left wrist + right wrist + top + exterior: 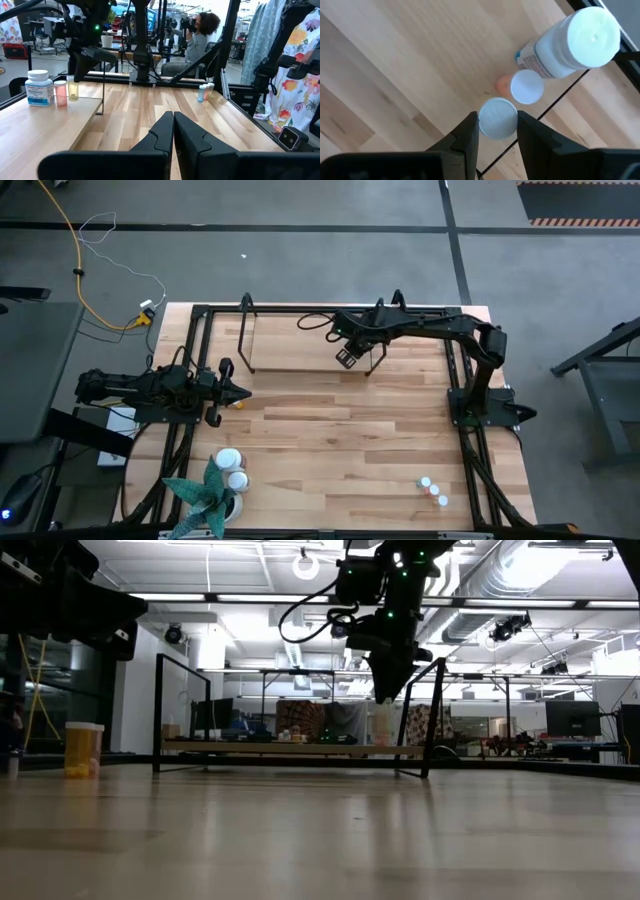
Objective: Pick and place medicine bottles onto shelf by color
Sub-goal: Put the top yellow pill bottle on the shelf
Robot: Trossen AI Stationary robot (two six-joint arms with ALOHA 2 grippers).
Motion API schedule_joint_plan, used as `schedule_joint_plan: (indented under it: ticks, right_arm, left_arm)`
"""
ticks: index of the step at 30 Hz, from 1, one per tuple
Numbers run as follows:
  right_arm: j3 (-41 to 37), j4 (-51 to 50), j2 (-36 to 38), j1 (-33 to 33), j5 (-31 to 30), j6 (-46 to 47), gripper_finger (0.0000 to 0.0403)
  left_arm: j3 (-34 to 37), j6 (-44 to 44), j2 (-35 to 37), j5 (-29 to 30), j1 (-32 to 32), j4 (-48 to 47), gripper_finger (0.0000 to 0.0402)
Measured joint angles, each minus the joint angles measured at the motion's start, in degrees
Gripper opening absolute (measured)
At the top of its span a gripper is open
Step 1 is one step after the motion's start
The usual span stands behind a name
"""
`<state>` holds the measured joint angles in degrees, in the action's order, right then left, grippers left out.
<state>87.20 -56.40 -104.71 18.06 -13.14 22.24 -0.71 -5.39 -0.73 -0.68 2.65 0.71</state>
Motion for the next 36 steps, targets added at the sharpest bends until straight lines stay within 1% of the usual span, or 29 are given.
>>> schedule_joint_plan:
  ticks: [5,13,31,36]
  right_arm:
    - [0.01,0.06,0.00,0.02,1.68,1.44,0.0101]
    - [0.02,0.02,-0.53,0.66,1.87,2.82,0.0101]
    - [0.07,1.44,-1.88,1.18,1.69,2.25,0.0102]
    - [0.07,1.42,-1.88,1.18,1.81,2.17,0.0113]
  left_arm:
    - [0.00,0.00,0.00,0.02,0.00,0.00,0.0003]
    - [0.00,0.00,0.00,0.02,-0.02,0.01,0.0003]
    - [0.00,0.00,0.00,-0.01,0.00,0.00,0.0003]
    - [0.00,0.00,0.00,0.00,0.00,0.00,0.0003]
